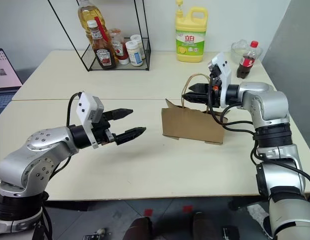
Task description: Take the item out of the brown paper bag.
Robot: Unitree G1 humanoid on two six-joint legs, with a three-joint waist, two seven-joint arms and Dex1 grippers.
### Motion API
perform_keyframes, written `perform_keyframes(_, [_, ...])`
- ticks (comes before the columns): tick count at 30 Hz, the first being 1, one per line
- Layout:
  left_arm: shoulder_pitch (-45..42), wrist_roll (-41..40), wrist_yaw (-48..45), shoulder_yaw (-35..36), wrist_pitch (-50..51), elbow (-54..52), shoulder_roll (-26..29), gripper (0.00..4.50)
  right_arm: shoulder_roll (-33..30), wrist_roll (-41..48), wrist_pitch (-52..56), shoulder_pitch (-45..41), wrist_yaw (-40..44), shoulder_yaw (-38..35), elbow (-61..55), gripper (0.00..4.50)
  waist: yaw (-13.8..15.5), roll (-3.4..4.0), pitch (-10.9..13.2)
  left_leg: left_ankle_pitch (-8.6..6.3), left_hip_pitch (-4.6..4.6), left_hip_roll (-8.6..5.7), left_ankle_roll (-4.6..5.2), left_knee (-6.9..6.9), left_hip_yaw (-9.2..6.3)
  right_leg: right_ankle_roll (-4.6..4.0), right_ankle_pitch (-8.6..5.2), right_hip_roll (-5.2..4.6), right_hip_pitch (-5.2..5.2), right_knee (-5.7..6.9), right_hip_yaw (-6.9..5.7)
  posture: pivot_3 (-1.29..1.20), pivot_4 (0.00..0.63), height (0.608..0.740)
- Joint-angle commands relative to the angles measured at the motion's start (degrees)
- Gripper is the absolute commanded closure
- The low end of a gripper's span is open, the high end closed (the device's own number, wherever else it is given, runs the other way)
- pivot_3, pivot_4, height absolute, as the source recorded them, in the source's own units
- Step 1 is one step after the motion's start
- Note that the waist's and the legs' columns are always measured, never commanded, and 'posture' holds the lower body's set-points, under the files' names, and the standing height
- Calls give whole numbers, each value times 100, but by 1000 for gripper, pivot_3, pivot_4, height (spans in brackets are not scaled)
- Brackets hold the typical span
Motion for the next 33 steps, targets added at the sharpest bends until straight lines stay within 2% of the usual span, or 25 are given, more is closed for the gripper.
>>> perform_keyframes(1, [-34, -6, 27, 154, -48, -169, 65, 0, -126, 161, 156, -237, 298, -23, -32, 1869, -2, 0, 0, 0, 0, 0, 0, 0, 0, 0, 0, 0, 0, 0, 0, 0, 150, 740])
perform_keyframes(14, [12, 16, 60, 204, -85, -184, 109, 0, -76, 342, 687, -575, 411, -146, 535, 1869, -6, 0, 0, -1, 0, 0, 2, 0, 0, 0, 0, 0, 0, 1, 0, 0, 150, 740])
perform_keyframes(25, [95, -2, 79, 302, -75, -236, 156, 0, -808, 835, 1325, -373, 1068, -141, -273, 1869, 15, 0, 0, -3, 0, 0, 5, -1, 0, 0, 0, 0, 0, -2, 0, 0, 150, 740])
perform_keyframes(33, [-92, 38, 16, 210, -88, -102, 156, 0, -454, 747, 1098, -316, 638, -158, -122, 1869, 0, 0, 0, -2, 0, 0, 5, 1, 0, 0, 0, 0, 0, 1, 0, 0, 150, 740])
